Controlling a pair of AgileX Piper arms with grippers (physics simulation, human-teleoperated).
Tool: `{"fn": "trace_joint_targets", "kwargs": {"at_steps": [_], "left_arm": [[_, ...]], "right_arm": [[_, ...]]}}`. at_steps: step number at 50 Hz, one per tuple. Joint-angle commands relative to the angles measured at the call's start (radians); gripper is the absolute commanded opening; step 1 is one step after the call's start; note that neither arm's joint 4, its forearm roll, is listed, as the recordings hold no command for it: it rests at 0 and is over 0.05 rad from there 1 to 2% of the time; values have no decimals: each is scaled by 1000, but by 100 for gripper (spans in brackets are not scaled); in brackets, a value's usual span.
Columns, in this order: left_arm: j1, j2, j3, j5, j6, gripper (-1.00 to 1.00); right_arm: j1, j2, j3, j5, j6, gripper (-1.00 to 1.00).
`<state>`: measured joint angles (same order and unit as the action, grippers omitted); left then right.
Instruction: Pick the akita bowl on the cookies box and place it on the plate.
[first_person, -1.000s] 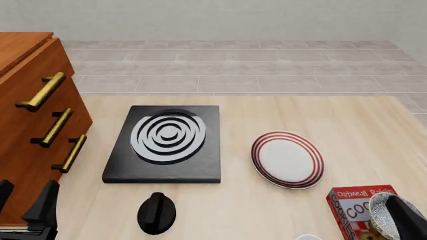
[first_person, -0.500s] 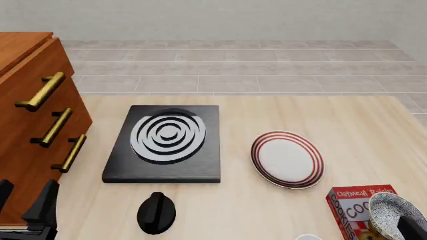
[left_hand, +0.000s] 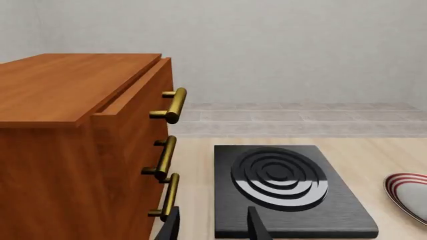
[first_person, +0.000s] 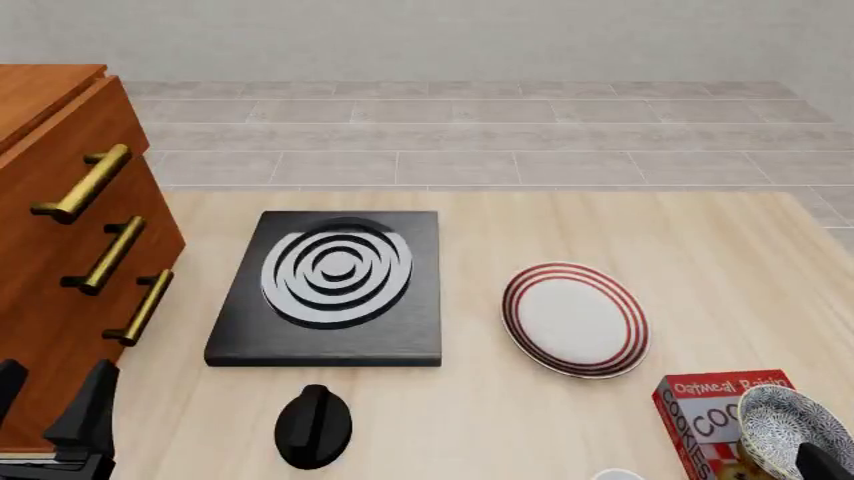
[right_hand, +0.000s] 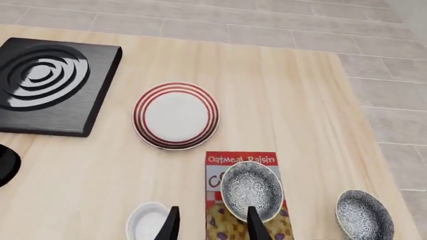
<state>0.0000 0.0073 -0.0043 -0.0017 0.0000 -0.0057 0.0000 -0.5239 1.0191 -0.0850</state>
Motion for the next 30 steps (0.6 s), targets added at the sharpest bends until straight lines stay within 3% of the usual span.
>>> {"fn": "trace_joint_targets", "kwargs": {"at_steps": [1, 30], "left_arm": [[0, 0, 0, 0, 0, 100], [0, 0, 0, 0, 0, 100]], "right_arm": [[-26, 0, 62, -52, -4, 100], [-83, 0, 177, -141, -1, 100]]}}
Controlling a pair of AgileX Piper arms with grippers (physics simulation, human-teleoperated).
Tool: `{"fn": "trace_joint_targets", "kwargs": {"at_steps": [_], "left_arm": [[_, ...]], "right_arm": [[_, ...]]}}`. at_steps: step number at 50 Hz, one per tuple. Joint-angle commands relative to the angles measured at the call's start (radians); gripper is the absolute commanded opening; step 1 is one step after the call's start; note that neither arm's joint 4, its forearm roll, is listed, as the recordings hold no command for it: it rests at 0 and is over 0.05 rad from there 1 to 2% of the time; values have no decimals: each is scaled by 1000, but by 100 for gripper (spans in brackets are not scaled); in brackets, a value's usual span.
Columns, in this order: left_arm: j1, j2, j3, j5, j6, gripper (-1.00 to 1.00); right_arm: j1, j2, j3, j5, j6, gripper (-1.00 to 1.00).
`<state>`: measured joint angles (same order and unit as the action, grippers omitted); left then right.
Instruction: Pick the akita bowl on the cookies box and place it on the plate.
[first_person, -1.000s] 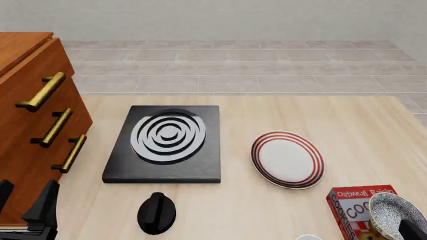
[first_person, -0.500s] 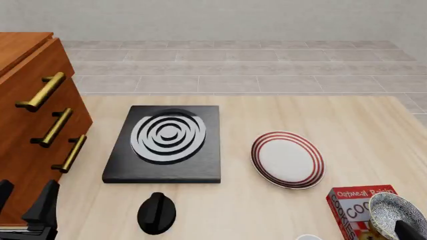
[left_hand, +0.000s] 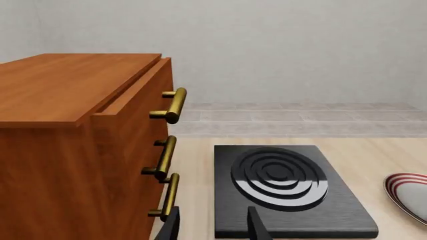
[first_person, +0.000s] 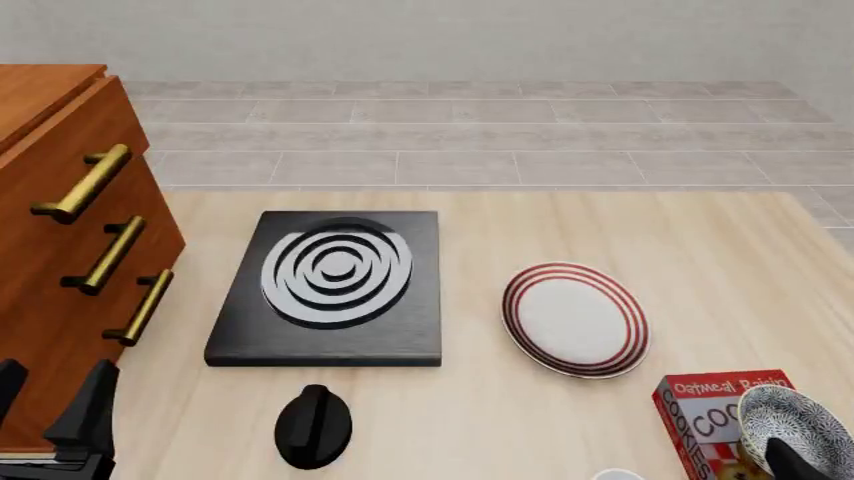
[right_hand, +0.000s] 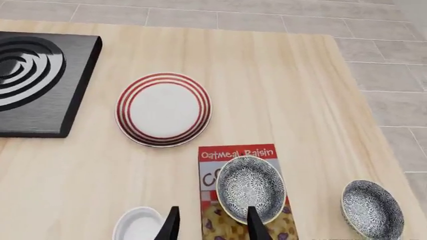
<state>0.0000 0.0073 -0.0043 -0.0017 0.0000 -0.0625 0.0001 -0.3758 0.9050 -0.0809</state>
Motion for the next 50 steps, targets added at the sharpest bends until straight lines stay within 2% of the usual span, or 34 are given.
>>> {"fn": "trace_joint_targets", "kwargs": {"at_steps": [1, 17, 34, 50], "left_arm": [[0, 0, 0, 0, 0, 100], [0, 0, 0, 0, 0, 100], [0, 0, 0, 0, 0, 100], [0, 0, 0, 0, 0, 100]], "right_arm": [[-28, 0, 30, -29, -3, 100], [-42, 0, 42, -52, -16, 100], [-44, 0, 104, -112, -17, 100], [-83, 0, 120, -151, -22, 100]]}}
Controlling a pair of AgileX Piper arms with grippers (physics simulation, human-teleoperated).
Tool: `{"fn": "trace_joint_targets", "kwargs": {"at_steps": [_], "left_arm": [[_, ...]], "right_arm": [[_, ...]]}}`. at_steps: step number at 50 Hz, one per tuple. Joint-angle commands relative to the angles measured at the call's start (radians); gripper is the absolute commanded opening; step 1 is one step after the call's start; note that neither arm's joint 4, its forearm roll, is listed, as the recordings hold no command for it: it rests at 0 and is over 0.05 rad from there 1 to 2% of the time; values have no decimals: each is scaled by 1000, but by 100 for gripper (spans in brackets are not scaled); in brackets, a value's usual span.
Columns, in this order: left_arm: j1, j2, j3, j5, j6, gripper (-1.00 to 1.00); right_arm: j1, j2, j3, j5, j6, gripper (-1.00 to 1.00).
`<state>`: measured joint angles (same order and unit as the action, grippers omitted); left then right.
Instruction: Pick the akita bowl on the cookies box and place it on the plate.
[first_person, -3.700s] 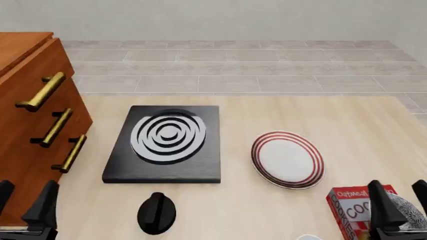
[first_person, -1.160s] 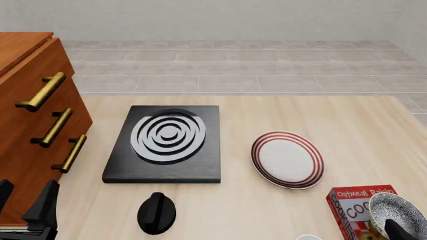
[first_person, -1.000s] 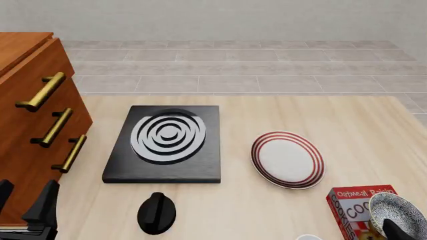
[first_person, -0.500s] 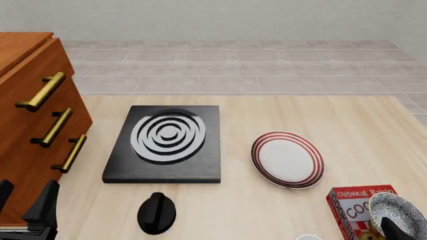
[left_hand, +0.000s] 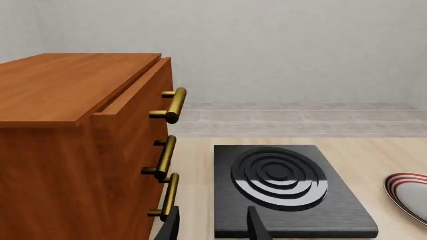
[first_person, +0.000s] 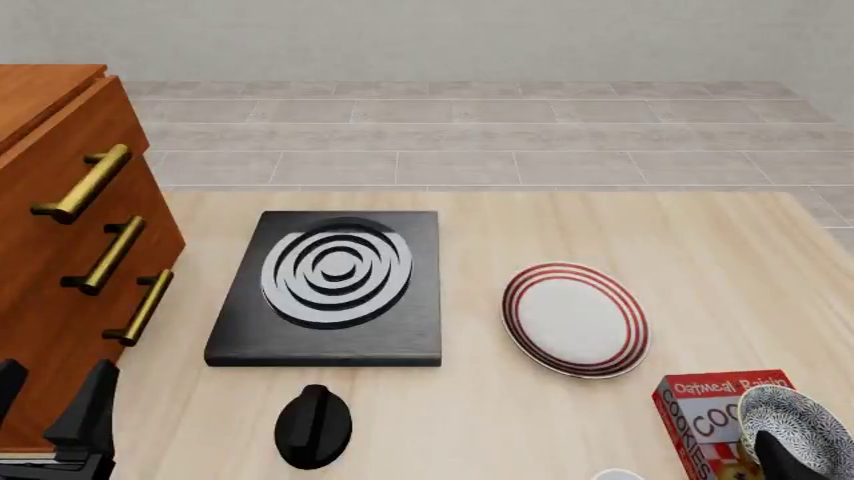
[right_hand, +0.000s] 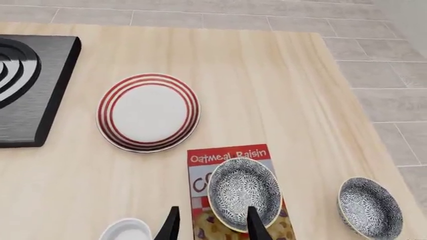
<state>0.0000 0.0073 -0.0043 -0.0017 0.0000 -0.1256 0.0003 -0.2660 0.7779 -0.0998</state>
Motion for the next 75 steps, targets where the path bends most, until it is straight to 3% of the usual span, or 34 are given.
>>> {"fn": "trace_joint_targets", "kwargs": {"at_steps": [1, 38, 62, 75], "left_arm": [[0, 0, 0, 0, 0, 100], [0, 0, 0, 0, 0, 100], [0, 0, 0, 0, 0, 100], [0, 0, 0, 0, 0, 100]], "right_arm": [[-25, 0, 9, -26, -3, 100], [-37, 23, 114, -134, -10, 100], [-26, 209, 175, -370, -24, 100], [-8, 196, 250, -393, -11, 100]]}}
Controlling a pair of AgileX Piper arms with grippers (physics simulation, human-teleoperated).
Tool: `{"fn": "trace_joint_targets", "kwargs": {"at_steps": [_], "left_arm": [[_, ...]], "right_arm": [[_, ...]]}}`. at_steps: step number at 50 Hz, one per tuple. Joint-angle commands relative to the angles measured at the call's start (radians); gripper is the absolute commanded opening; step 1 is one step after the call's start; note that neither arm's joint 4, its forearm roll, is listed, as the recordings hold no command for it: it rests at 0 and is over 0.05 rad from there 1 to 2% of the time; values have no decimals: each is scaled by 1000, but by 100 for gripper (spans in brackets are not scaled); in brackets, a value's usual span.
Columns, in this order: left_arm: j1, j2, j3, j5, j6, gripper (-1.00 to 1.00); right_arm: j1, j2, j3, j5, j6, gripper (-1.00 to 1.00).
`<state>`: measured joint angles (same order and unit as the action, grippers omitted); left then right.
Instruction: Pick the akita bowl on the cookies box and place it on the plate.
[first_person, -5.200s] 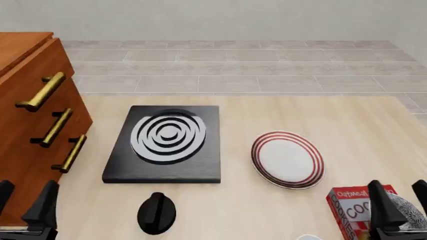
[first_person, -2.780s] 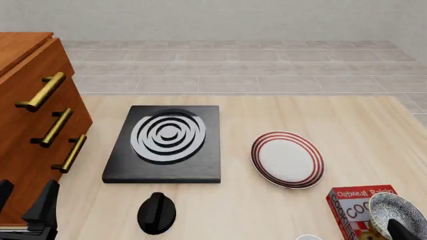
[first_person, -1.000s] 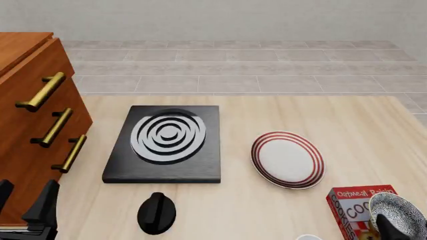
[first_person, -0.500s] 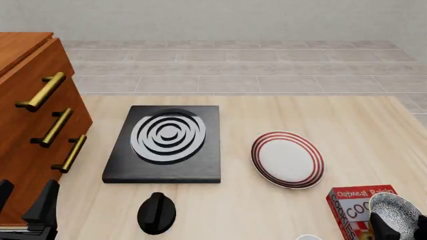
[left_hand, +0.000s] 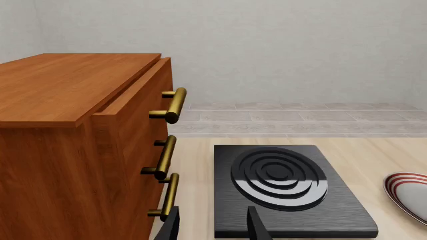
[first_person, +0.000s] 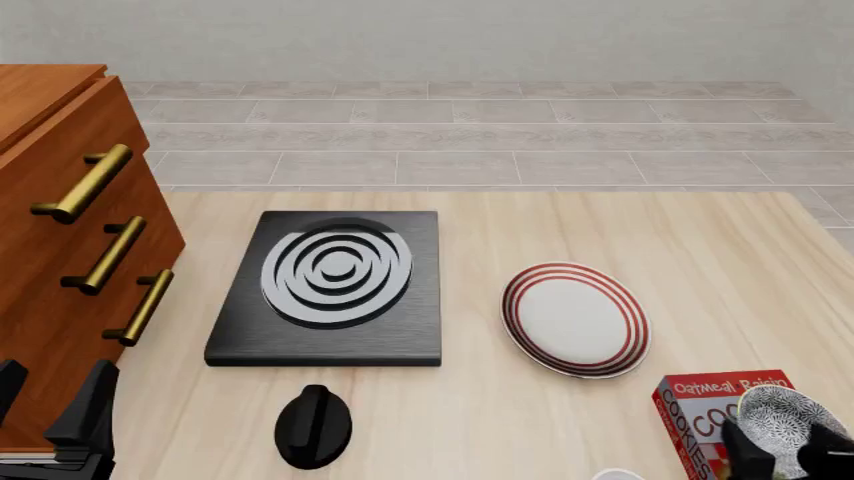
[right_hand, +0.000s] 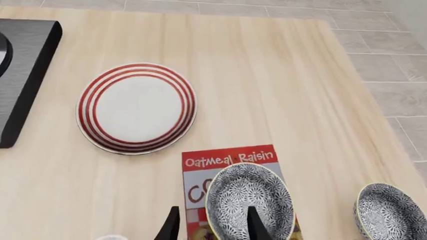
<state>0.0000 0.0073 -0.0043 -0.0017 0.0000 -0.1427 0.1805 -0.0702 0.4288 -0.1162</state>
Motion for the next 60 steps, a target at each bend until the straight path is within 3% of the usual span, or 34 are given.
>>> {"fn": "trace_joint_targets", "kwargs": {"at_steps": [1, 60], "left_arm": [[0, 0, 0, 0, 0, 100], [0, 0, 0, 0, 0, 100]], "right_arm": [[8, 23, 58, -53, 5, 100], [-26, 285, 70, -314, 33, 100]]}}
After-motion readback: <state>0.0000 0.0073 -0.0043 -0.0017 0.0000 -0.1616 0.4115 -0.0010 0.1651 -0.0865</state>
